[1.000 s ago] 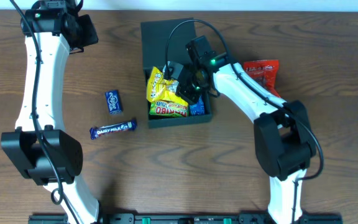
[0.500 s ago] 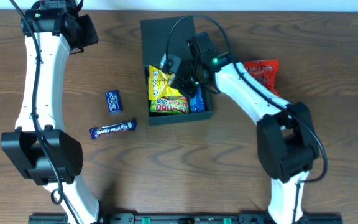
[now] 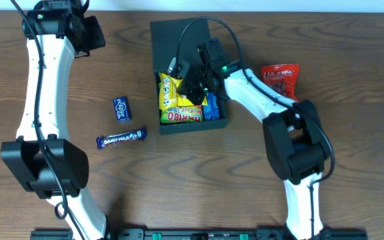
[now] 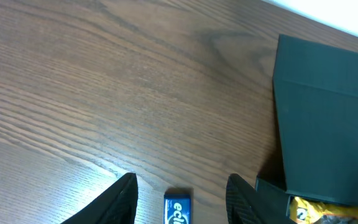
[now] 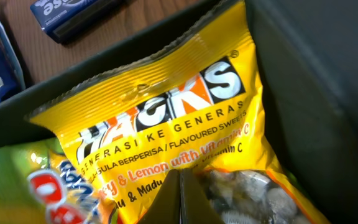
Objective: Pack container
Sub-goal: 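Lower the yellow Hacks bag into the box and release, then grasp the red Hacks bag with the right gripper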
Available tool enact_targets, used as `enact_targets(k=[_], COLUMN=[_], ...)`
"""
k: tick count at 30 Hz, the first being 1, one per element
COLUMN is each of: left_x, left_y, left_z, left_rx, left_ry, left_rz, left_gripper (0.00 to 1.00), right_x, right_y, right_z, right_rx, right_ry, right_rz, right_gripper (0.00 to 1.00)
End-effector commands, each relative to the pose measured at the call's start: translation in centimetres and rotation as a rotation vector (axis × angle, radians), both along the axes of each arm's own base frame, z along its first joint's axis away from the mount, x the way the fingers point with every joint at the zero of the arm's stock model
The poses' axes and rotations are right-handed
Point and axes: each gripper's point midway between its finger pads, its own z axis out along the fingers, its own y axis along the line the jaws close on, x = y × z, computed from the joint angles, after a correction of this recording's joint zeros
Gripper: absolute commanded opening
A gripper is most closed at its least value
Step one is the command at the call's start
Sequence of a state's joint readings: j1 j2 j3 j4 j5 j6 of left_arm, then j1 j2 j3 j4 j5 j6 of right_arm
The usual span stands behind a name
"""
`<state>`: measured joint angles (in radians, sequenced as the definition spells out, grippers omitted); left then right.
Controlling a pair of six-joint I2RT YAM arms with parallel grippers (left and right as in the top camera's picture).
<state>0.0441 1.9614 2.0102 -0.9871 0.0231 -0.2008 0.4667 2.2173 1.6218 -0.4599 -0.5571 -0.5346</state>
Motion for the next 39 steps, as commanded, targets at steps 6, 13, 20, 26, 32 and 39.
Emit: enact_targets(k=[6, 13, 20, 26, 32, 39], left_x=[-0.3, -0.3, -0.3, -0.3, -0.3, -0.3], left_y=[-0.1, -0.1, -0.1, -0.1, -0.1, -0.1], left_z=[0.5, 0.5, 0.5, 0.5, 0.5, 0.5], left_rx=[0.022, 0.022, 0.022, 0.022, 0.022, 0.020], left_ry=[-0.006, -0.006, -0.006, -0.008, -0.006, -0.006], left_rz=[-0.041, -0.043, -0.042, -0.042, -0.042, -0.039], left_gripper=[0.47, 0.47, 0.47, 0.47, 0.48, 0.48], right_x=[2.3, 9.0, 6.8, 5.4, 4.3, 3.3], right_y=[0.4, -15.0, -30.7, -31.9, -31.7, -31.6], right_z=[7.6, 14.3, 5.8, 1.7, -0.9, -3.5], right_rx=[0.099, -0.093, -0.286, -0.367, -0.408, -0.455], right_ry=[-0.098, -0.212, 0.165, 0.277, 0.361, 0.425], right_rz=[-0.055, -0.645, -1.157, -1.164, -1.169, -1.153], right_gripper=[0.01, 0.01, 0.02, 0.73, 0.53, 0.29])
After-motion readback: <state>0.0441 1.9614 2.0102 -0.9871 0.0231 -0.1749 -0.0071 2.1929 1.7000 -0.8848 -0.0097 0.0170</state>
